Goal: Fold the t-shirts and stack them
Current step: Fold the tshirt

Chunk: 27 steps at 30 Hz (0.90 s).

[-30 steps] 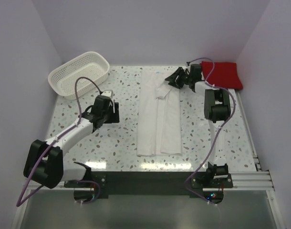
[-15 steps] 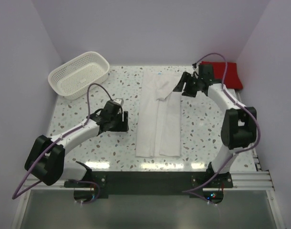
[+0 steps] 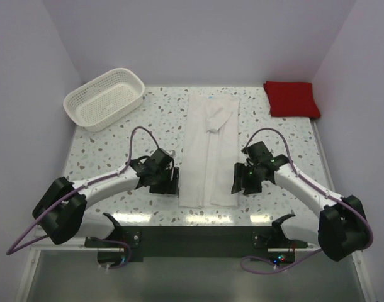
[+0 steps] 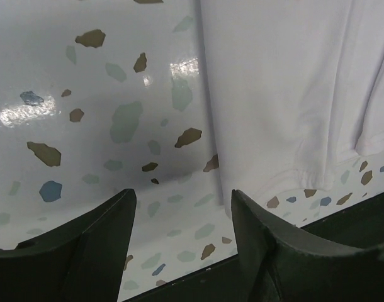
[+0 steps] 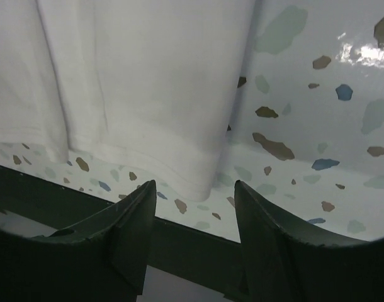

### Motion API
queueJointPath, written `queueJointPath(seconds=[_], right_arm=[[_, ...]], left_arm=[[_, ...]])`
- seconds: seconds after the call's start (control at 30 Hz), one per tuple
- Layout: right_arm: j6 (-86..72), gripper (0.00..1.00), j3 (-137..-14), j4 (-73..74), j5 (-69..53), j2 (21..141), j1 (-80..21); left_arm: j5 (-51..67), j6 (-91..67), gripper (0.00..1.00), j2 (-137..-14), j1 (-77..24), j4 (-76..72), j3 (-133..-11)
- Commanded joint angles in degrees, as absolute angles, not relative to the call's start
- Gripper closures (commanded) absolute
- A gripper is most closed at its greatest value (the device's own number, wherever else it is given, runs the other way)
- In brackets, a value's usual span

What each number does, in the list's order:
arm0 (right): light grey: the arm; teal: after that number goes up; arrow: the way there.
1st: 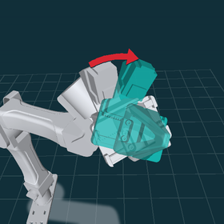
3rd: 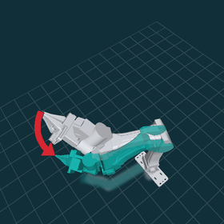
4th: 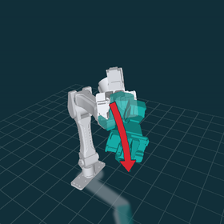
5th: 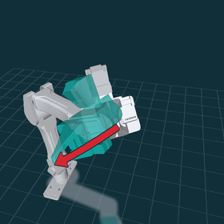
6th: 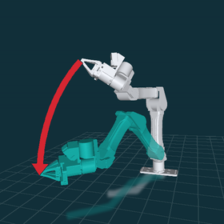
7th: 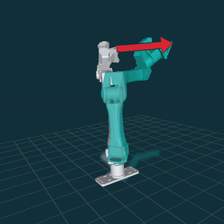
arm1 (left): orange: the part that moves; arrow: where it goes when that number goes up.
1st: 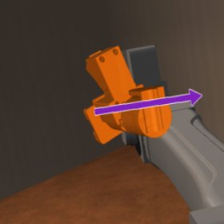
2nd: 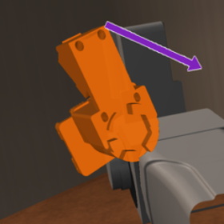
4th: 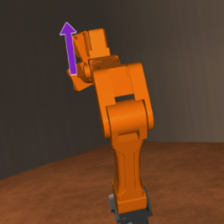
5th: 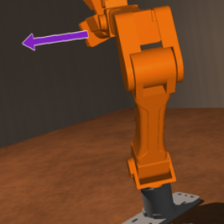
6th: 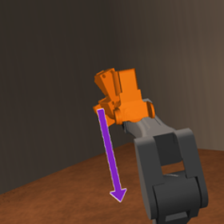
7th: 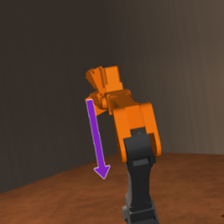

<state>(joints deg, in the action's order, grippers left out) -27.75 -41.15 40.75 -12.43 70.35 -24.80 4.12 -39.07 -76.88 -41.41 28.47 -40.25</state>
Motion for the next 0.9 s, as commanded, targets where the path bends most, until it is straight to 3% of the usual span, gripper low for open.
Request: queueJointPath(seconds=[0.0,0.47,0.57,0.8,0.87], right_arm=[[-31.3,0.44,-37.8,40.4,-11.9,67.8,-25.0],[-32.8,0.52,-30.5,31.7,-16.0,73.5,-25.8],[-32.4,0.58,-29.4,31.6,-15.2,73.8,-25.8],[-31.9,0.9,-27.5,32.0,-15.2,72.7,-25.8],[-31.9,0.95,-27.2,31.9,-15.6,72.5,-25.8]], left_arm=[[5.4,-42.2,0.34,-77.3,-42.7,28.5,-39.8],[7.8,-43.6,0.39,-83.3,-46.7,26.8,-41.7],[7.8,-44.0,0.4,-83.4,-47.3,27.1,-41.9],[8.0,-45.0,0.42,-84.3,-48.6,27.2,-41.3],[8.3,-45.2,0.44,-85.0,-49.0,27.0,-41.4]])
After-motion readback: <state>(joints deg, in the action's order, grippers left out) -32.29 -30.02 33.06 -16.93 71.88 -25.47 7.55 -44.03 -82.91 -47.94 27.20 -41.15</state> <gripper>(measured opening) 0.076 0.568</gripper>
